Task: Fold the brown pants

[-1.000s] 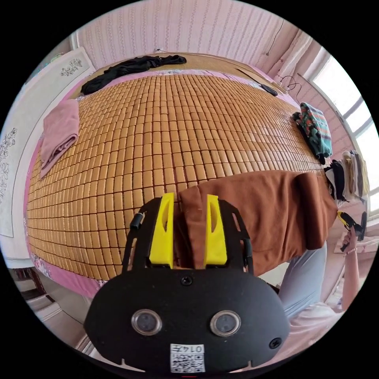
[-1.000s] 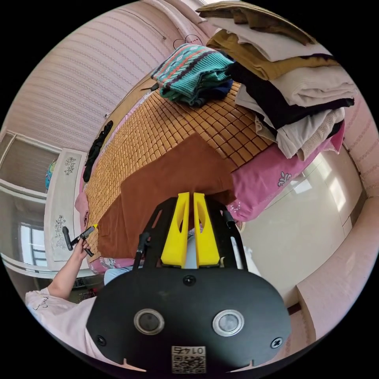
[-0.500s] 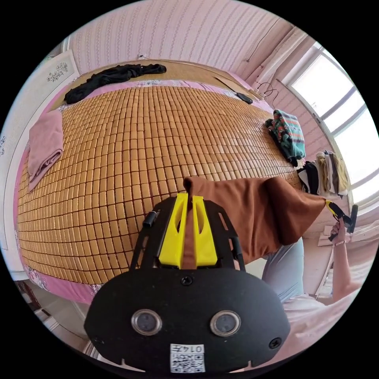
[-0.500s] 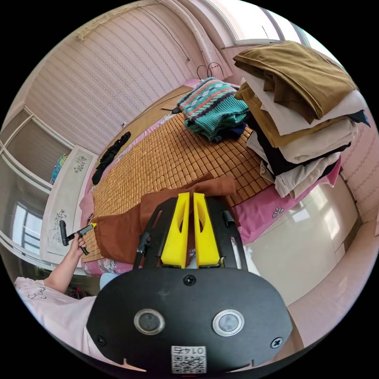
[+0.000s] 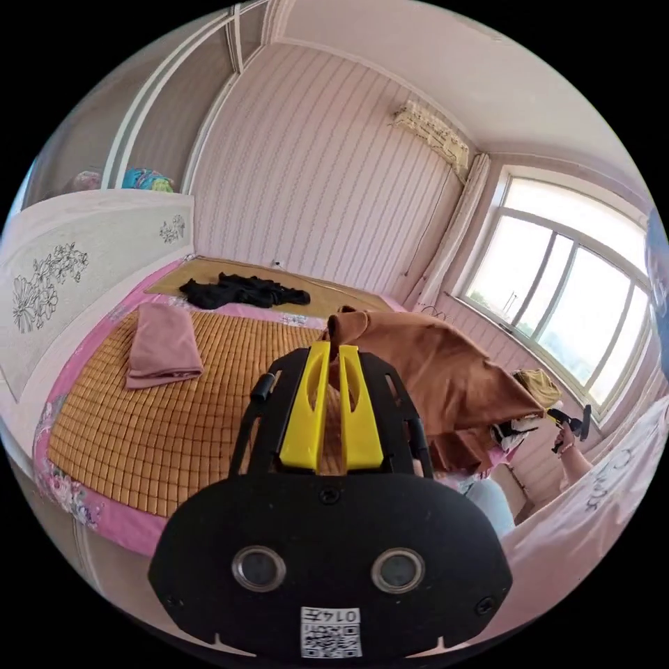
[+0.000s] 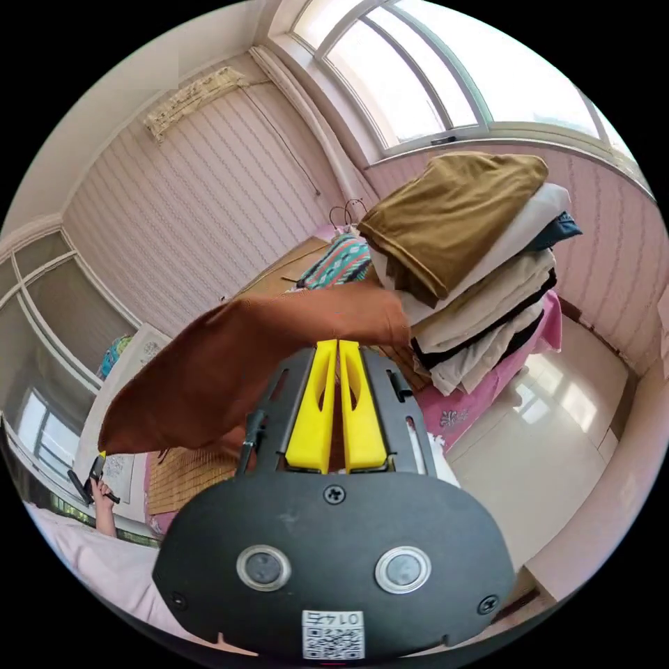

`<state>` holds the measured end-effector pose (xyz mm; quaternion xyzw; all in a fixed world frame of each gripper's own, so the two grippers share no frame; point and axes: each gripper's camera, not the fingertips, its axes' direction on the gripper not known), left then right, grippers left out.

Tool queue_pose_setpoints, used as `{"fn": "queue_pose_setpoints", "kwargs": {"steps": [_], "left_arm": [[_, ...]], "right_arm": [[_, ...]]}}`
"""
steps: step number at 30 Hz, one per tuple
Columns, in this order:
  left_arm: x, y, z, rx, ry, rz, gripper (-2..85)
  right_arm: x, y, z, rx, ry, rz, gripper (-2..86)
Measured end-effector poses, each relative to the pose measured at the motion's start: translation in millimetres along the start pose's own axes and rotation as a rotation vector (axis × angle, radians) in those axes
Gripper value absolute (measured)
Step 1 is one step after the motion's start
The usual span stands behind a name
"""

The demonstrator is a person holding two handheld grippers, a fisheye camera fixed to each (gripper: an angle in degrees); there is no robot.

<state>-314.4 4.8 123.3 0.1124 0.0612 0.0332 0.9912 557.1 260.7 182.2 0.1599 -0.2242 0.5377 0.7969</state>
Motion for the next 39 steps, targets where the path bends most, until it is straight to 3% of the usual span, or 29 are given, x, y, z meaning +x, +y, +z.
{"fn": "queue_pose_setpoints", "kwargs": {"steps": [3, 6, 9, 15, 18, 20, 23, 26, 34, 35, 39], "left_arm": [[-69.9, 90.6, 15.3, -0.228, -0.232, -0.284, -0.7], [-116.9, 160.9, 6.3, -0.213, -0.133, -0.522, -0.7], [-130.4, 180.2, -5.9, -0.183, -0.101, -0.611, 0.2], [-143.6, 177.0, 7.5, -0.197, -0.048, -0.670, 9.6], [-150.8, 178.2, 29.3, -0.233, -0.032, -0.693, 11.9], [-158.5, 182.2, 43.6, -0.288, -0.033, -0.741, 13.0], [-172.9, 193.9, 60.7, -0.333, 0.033, -0.827, 13.4], [-179.4, 205.5, 70.4, -0.325, 0.114, -0.893, 13.3], [-173.7, 212.0, 79.8, -0.327, 0.055, -0.876, 7.3], [-174.5, 212.6, 80.1, -0.335, 0.055, -0.877, 6.6], [-174.2, 211.8, 81.4, -0.419, 0.062, -0.838, 0.7]], "right_arm": [[28.6, 58.0, 70.5, -0.282, 0.182, 0.091, -0.3], [48.5, 105.7, 121.0, -0.464, 0.167, 0.234, -0.3], [17.5, 107.9, 153.9, -0.510, 0.117, 0.147, -0.2], [-171.8, 78.2, 259.6, -0.605, 0.084, -0.465, 0.4], [-295.1, 104.6, 328.3, -0.642, 0.043, -0.810, 1.8], [-387.8, 144.3, 379.3, -0.662, -0.034, -1.064, 7.5], [-484.6, 194.5, 444.7, -0.718, -0.067, -1.257, 15.4], [-551.6, 234.6, 505.4, -0.755, -0.062, -1.368, 17.5], [-593.6, 289.3, 656.4, -0.865, 0.201, -1.377, 17.2], [-589.4, 284.3, 663.4, -0.925, 0.084, -1.327, 15.5], [-564.6, 265.5, 682.0, -1.064, -0.034, -1.084, 5.9]]}}
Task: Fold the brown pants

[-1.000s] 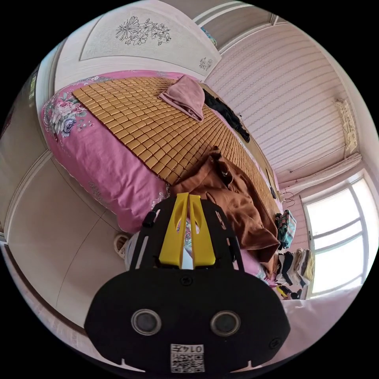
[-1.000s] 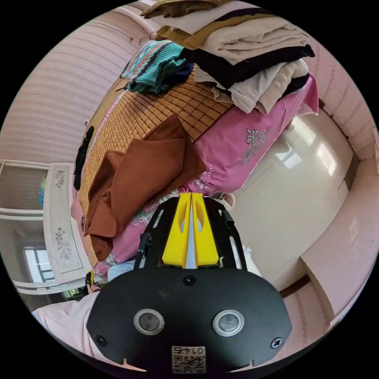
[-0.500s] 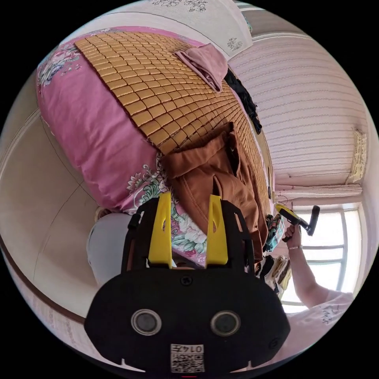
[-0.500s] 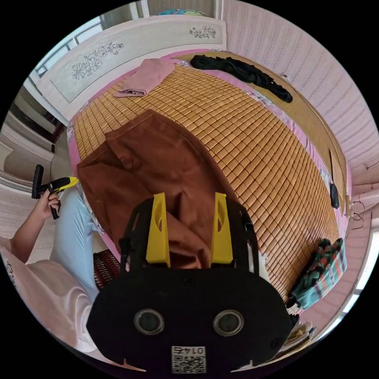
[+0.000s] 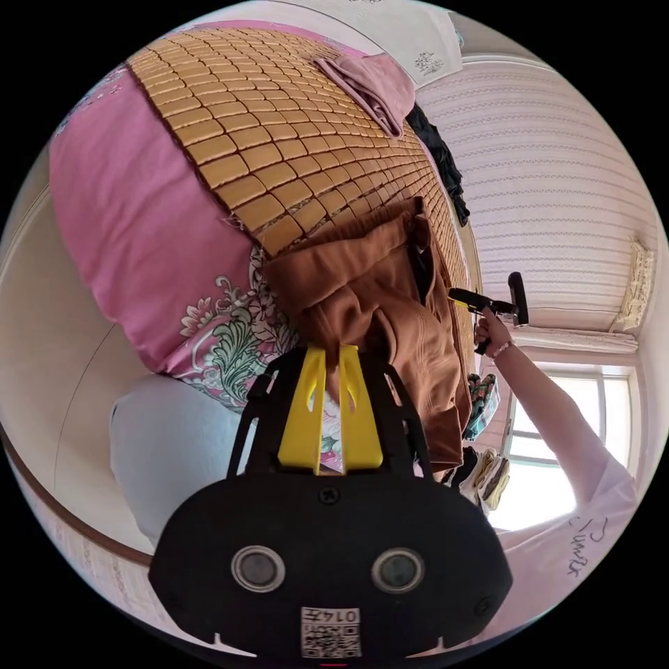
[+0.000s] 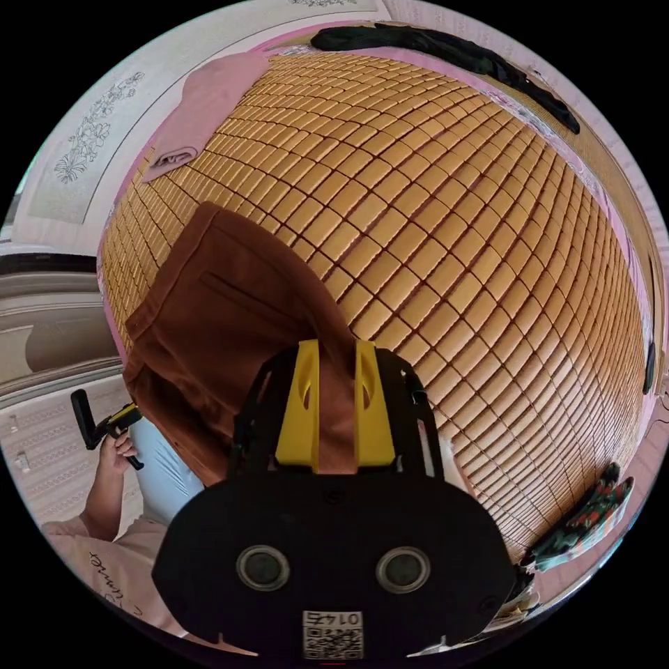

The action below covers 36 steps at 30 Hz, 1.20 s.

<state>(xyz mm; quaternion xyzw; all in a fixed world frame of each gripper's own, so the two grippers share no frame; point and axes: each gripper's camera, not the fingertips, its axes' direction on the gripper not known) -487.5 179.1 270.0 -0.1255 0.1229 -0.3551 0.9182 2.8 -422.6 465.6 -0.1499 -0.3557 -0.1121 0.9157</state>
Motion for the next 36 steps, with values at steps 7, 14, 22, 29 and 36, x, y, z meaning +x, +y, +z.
{"fn": "queue_pose_setpoints", "kwargs": {"steps": [7, 14, 22, 29, 36], "left_arm": [[59.4, 66.0, -52.7, 0.188, 0.113, 0.327, -0.9], [143.4, 138.5, -85.2, 0.196, 0.182, 0.619, -1.0], [214.1, 186.7, -185.9, 0.524, 0.382, 0.885, -0.9], [136.7, 188.4, -189.2, 0.517, 0.211, 0.651, -0.9], [71.4, 208.8, -122.9, 0.310, 0.075, 0.442, -1.0]], "right_arm": [[-0.7, 101.4, -30.2, 0.212, -0.110, -0.143, 1.3], [25.5, 248.2, -136.8, 0.591, -0.046, -0.096, 1.0], [13.5, 324.4, -333.3, 0.999, 0.233, -0.097, 0.9], [-39.4, 178.0, -298.6, 0.790, 0.209, -0.246, 1.0], [-36.8, 87.5, -133.8, 0.430, 0.053, -0.201, 0.9]]}}
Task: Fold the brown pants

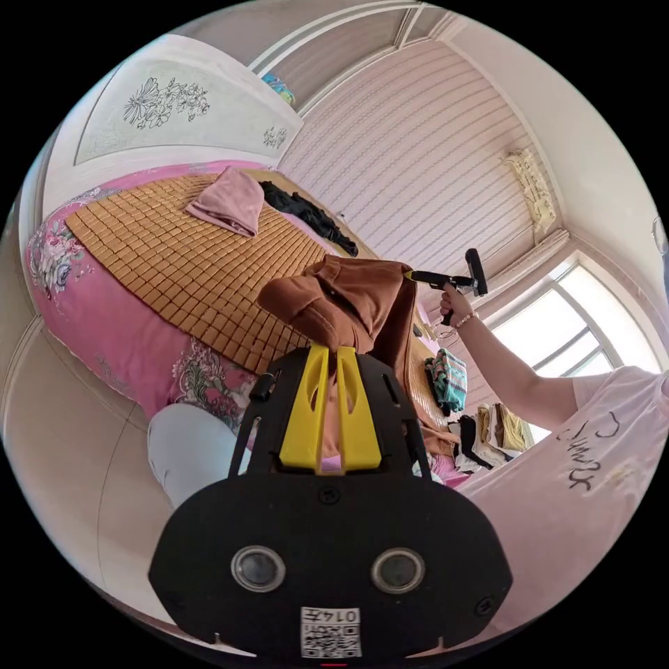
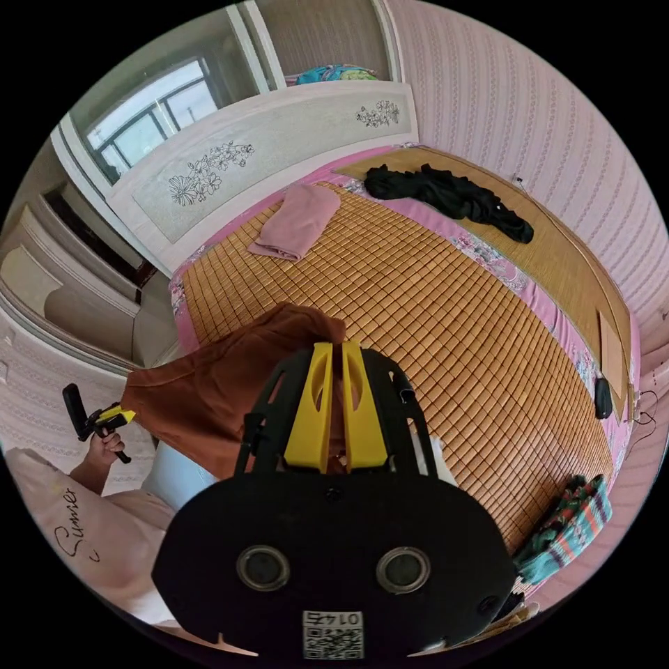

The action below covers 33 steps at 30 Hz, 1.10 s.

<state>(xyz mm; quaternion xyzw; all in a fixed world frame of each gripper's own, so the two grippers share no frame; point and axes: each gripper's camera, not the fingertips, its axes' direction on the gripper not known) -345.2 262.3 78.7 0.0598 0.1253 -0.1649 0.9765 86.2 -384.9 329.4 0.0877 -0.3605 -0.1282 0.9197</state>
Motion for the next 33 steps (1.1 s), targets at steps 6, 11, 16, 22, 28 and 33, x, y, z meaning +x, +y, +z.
{"fn": "queue_pose_setpoints", "kwargs": {"steps": [6, 11, 16, 22, 28, 33], "left_arm": [[-9.4, -26.2, -38.4, 0.181, 0.003, -0.031, -0.7], [-39.3, -52.9, -80.3, 0.397, -0.365, -0.077, 2.8], [-137.8, -45.7, -60.2, 0.293, -0.510, -0.338, 8.5], [-122.5, -19.5, -29.2, 0.198, -0.409, -0.273, 7.8], [-51.0, -25.4, 57.0, -0.017, -0.283, -0.017, 7.9], [-9.1, -39.3, 127.1, -0.127, -0.173, 0.056, 8.5]], "right_arm": [[-33.3, -75.7, -3.0, -0.012, 0.144, -0.189, 1.6], [-77.6, -187.7, 1.0, 0.046, -0.039, -0.257, 5.9], [-89.2, -174.1, 69.9, -0.120, -0.007, -0.238, 11.7], [-3.2, 1.7, 99.2, -0.290, 0.057, -0.144, 13.0], [123.7, 218.7, 47.7, -0.350, 0.112, 0.437, 13.1], [161.3, 320.1, 13.4, -0.302, 0.072, 0.724, 13.3]]}}
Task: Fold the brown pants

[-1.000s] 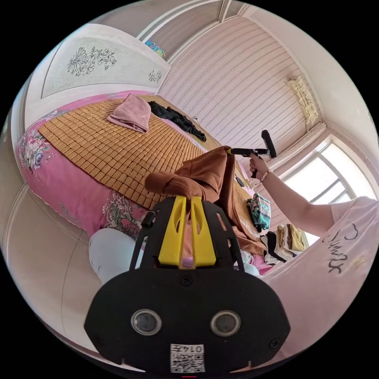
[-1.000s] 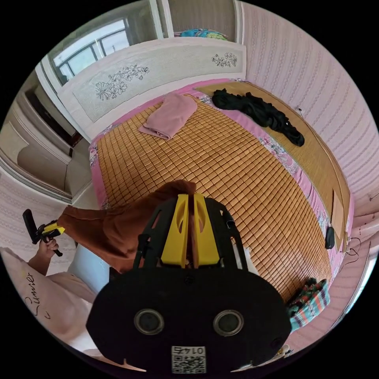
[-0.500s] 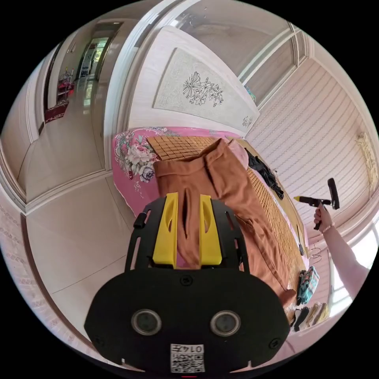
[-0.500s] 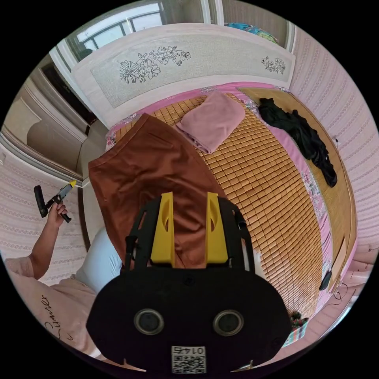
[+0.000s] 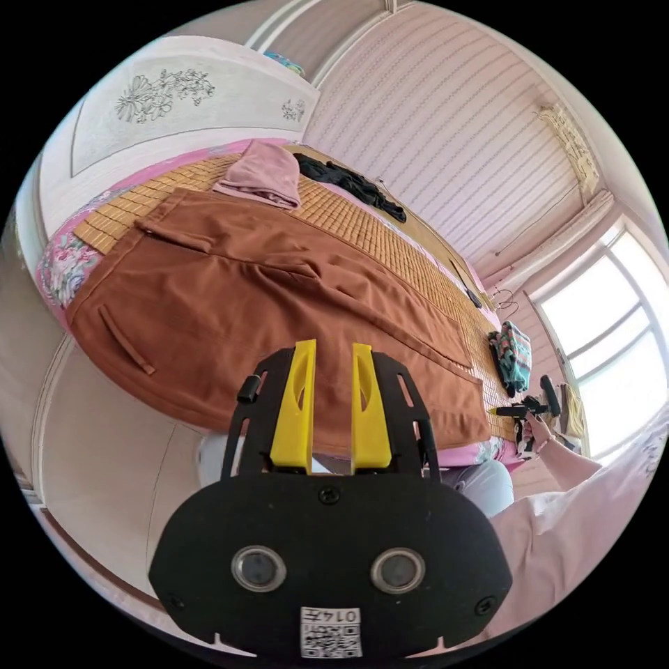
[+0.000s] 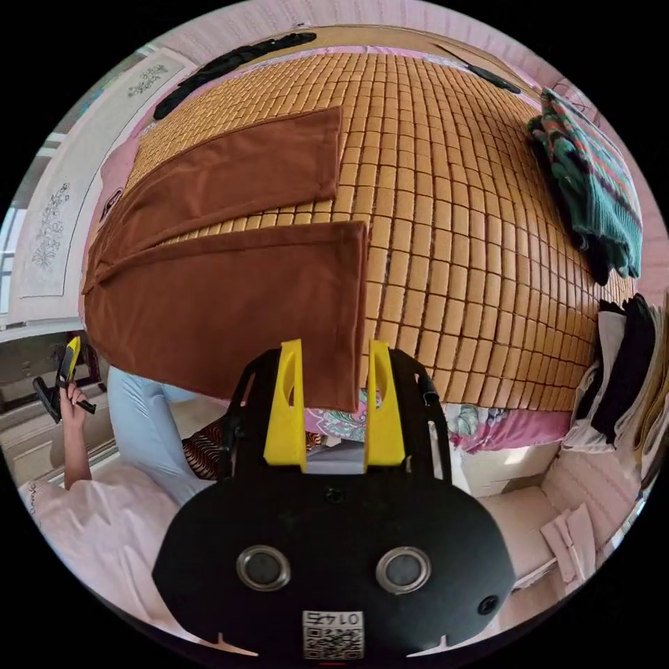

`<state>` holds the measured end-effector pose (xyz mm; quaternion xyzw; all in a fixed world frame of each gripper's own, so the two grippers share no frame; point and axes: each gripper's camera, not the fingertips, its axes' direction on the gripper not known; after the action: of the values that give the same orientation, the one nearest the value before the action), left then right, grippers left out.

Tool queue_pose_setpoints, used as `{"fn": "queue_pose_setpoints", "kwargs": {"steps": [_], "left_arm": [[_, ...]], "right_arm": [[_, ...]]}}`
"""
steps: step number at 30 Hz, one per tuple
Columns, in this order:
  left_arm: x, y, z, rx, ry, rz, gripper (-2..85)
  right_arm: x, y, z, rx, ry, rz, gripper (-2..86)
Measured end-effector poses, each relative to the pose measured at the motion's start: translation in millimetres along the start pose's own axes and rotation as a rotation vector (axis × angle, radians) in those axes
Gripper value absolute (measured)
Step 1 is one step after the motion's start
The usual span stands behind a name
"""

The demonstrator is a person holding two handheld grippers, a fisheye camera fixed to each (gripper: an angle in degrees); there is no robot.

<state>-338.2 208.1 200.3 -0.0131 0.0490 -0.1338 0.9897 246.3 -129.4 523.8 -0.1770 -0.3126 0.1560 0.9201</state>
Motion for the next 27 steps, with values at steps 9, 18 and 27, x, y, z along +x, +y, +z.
{"fn": "queue_pose_setpoints", "kwargs": {"steps": [9, 18, 27], "left_arm": [[29.8, -91.4, 42.4, -0.020, -0.204, 0.139, 9.5], [-37.9, -179.1, 124.0, -0.177, -0.377, 0.011, 10.4], [0.0, -175.7, 183.8, -0.145, -0.485, 0.077, 4.4]], "right_arm": [[-43.2, -76.9, -44.8, 0.165, 0.090, -0.169, 4.2], [-50.0, -164.6, -28.3, 0.101, 0.223, -0.147, -0.4], [8.9, -174.3, -71.5, 0.105, 0.225, -0.176, -0.9]]}}
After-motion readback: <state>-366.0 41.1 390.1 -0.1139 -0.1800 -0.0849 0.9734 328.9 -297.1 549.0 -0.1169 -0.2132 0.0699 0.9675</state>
